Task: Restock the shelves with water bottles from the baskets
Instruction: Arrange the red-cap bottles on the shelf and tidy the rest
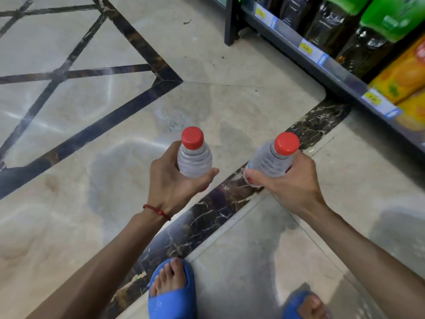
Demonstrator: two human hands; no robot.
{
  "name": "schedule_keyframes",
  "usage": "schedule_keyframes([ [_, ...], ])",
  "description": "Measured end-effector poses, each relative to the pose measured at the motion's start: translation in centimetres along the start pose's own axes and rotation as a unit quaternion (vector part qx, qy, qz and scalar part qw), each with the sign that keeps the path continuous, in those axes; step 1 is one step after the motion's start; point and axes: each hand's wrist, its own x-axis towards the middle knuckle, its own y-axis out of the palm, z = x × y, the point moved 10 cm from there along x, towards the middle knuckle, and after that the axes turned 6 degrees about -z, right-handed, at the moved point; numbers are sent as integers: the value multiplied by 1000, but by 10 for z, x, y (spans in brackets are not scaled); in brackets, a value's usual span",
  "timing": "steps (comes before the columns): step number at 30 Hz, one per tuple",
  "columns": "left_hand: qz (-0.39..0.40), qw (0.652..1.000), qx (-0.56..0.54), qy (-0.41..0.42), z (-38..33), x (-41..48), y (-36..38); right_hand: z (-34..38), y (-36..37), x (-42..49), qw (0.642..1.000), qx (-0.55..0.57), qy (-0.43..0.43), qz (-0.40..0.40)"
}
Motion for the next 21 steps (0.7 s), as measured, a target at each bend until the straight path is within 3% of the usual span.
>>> schedule_keyframes([
  [4,24,1000,10,-1,-98,6,-33,78,-69,-15,999,11,38,-29],
  [13,126,992,-12,-30,-375,8,-111,325,-241,-80,985,59,112,-118],
  [21,263,963,-52,41,-564,-25,-136,473,-360,-181,945,50,166,-278],
])
